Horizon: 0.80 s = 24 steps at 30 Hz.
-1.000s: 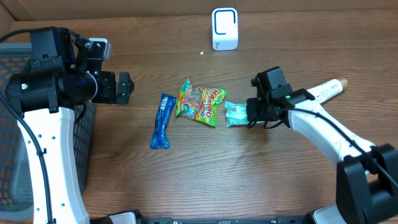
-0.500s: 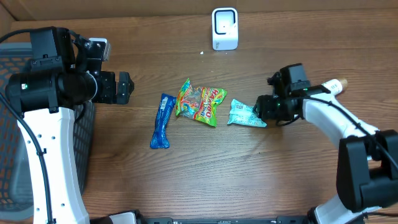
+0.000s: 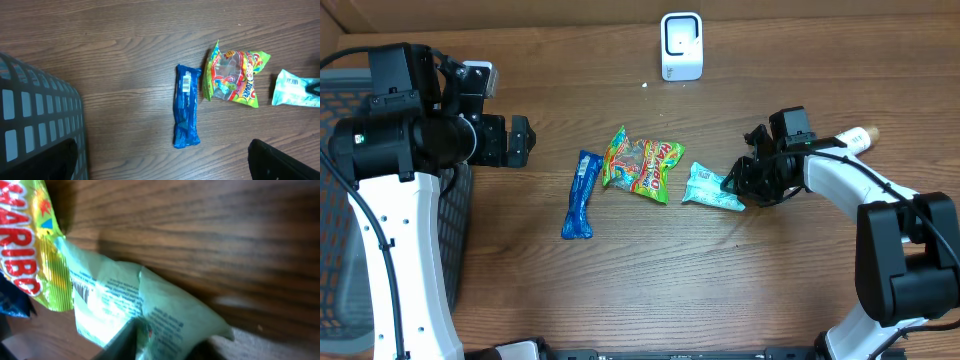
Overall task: Scan the item barcode
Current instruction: 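Grasp the green pouch with the right gripper and lift it, then hold the green pouch barcode over the scanner with the right gripper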
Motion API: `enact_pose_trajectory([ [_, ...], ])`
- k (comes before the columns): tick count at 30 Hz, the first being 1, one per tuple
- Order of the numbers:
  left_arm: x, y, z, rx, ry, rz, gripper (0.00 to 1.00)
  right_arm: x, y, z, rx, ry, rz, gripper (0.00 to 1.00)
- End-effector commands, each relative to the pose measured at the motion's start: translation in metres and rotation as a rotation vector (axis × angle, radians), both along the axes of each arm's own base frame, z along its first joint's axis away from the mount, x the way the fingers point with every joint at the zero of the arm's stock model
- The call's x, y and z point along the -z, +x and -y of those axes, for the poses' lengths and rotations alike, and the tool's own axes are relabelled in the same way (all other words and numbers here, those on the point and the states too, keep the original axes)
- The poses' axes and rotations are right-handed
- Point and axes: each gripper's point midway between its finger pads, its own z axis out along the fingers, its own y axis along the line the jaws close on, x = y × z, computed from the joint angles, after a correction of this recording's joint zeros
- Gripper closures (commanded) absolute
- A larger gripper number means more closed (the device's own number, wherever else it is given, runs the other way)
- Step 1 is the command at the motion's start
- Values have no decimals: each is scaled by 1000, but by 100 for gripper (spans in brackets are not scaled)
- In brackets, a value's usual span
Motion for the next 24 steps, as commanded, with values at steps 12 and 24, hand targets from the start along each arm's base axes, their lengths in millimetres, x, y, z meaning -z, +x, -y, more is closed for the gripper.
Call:
enact_pose_trajectory([
  [12,-3,1,1,8,-4,9,0,-71,35,-10,-80,190,127,96],
  [24,-3,1,1,8,-4,10,0,-175,54,3,-140,69,385,96],
])
